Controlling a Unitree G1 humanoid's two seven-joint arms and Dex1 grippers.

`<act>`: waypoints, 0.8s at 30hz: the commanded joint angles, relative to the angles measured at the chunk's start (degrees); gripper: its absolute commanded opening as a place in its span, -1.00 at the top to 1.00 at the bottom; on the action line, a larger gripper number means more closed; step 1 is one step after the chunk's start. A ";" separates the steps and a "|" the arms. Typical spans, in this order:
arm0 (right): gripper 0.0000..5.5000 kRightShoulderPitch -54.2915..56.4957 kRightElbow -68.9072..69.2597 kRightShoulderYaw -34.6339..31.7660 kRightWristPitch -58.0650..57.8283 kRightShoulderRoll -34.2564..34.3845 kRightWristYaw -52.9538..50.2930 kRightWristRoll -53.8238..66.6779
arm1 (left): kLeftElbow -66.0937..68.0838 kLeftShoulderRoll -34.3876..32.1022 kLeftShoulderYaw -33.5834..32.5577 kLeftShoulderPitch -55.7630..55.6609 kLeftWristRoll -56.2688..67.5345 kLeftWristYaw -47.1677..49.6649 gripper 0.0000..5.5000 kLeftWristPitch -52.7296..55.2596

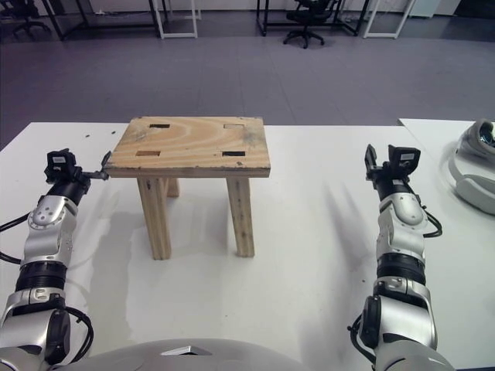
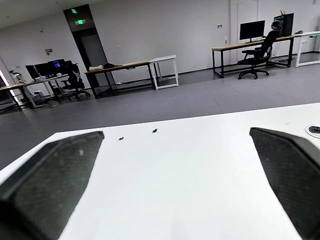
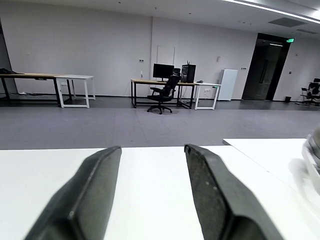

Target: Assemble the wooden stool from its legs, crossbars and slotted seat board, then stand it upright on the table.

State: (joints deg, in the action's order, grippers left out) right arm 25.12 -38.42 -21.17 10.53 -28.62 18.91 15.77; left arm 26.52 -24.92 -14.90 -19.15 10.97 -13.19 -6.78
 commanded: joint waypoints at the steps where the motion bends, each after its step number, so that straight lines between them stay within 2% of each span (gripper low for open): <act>1: 0.15 1.35 -1.67 -0.28 -0.54 -0.80 1.46 0.48 | -0.25 0.49 -0.44 0.71 -1.31 1.60 -0.95 -1.02; 7: 0.15 -0.77 -0.09 -0.24 -0.65 0.05 2.10 0.31 | -0.63 0.41 -0.66 0.84 -1.38 2.50 -0.95 -0.61; 15: 0.15 -6.63 5.28 -1.24 -1.68 1.60 1.17 1.33 | -1.55 -0.99 -0.89 0.07 0.50 -1.84 -0.95 3.19; 24: 0.15 -6.26 4.73 -1.37 -0.33 3.76 -0.48 1.53 | 2.77 -1.79 -1.90 -4.77 1.67 -4.73 -0.95 3.80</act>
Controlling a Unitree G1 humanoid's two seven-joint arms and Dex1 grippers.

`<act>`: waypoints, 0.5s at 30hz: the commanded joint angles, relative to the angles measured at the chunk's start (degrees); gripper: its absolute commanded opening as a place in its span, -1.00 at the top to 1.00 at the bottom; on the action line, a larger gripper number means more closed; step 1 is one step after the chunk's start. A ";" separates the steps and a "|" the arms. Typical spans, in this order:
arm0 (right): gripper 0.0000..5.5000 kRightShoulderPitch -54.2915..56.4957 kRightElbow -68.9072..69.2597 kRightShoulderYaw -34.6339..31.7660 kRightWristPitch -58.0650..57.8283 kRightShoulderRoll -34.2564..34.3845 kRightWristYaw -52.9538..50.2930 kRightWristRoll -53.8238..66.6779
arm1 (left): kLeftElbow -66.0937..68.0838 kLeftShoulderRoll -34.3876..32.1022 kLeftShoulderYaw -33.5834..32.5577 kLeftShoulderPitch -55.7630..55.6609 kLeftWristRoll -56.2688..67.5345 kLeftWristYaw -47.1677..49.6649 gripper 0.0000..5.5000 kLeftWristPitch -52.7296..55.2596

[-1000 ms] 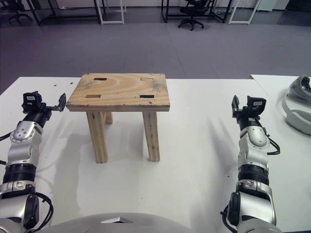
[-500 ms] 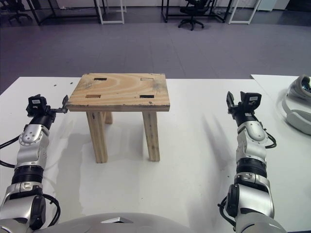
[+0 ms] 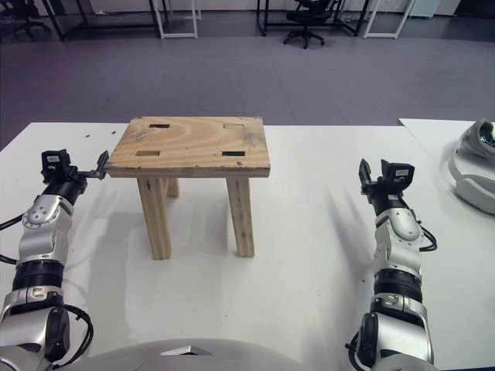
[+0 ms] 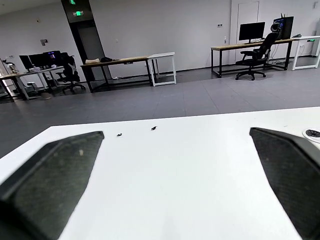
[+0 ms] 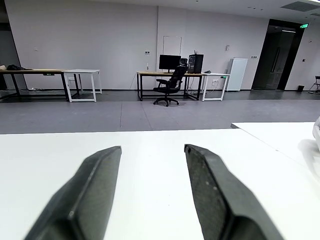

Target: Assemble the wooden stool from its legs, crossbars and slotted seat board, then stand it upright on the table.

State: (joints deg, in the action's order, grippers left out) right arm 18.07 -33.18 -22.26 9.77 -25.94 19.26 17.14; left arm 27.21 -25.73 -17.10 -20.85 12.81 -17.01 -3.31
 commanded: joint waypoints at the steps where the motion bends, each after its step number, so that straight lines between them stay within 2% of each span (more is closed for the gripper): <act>1: 0.15 1.10 -0.66 -0.05 0.59 1.33 -1.05 0.09 | 2.63 -1.07 0.22 -3.66 -0.15 -1.13 -0.95 0.17; 15: 0.15 -3.89 7.26 2.08 0.76 1.82 -3.46 -3.03 | 17.73 -1.39 1.99 -11.99 -2.00 -5.22 -0.95 -5.12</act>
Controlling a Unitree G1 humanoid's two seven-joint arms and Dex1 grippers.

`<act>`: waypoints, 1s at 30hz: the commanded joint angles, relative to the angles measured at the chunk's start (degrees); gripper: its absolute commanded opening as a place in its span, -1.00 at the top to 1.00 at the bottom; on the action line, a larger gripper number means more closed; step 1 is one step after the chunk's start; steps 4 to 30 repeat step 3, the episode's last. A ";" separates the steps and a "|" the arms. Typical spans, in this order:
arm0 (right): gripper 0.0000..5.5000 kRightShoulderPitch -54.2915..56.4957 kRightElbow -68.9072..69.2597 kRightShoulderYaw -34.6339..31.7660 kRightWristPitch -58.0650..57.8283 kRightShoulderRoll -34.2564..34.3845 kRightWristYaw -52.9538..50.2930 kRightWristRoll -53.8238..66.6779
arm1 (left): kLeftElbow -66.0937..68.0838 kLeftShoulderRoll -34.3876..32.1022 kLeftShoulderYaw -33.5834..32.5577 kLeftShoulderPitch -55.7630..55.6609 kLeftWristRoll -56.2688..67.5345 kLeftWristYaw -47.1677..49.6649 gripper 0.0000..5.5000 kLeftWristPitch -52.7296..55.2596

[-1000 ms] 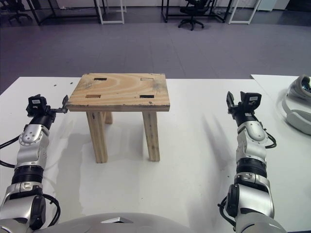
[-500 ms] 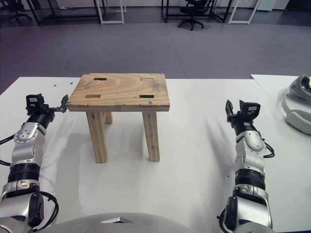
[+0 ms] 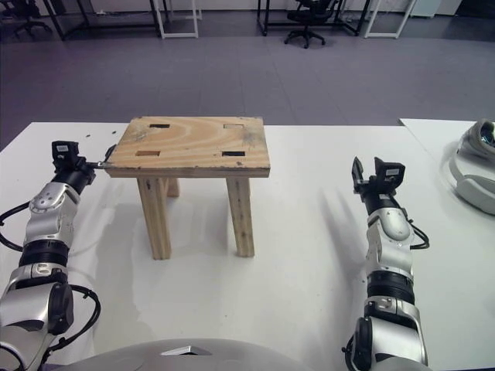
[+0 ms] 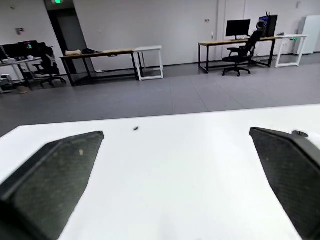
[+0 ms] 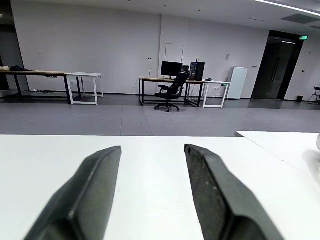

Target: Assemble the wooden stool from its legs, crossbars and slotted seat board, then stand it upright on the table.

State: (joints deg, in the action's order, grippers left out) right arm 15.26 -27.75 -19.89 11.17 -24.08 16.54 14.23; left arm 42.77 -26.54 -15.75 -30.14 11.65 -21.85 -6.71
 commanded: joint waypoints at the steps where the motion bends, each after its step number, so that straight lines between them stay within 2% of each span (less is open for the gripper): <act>1: 0.15 -1.43 2.15 -0.54 -0.73 -0.05 -0.95 -0.03 | 2.90 -0.43 0.67 -3.20 -0.97 -0.33 -0.95 -2.19; 30: 0.15 -2.32 3.52 -0.90 -1.17 0.57 -1.71 0.35 | 4.23 -0.45 0.80 -4.41 -1.17 -0.49 -0.95 -2.66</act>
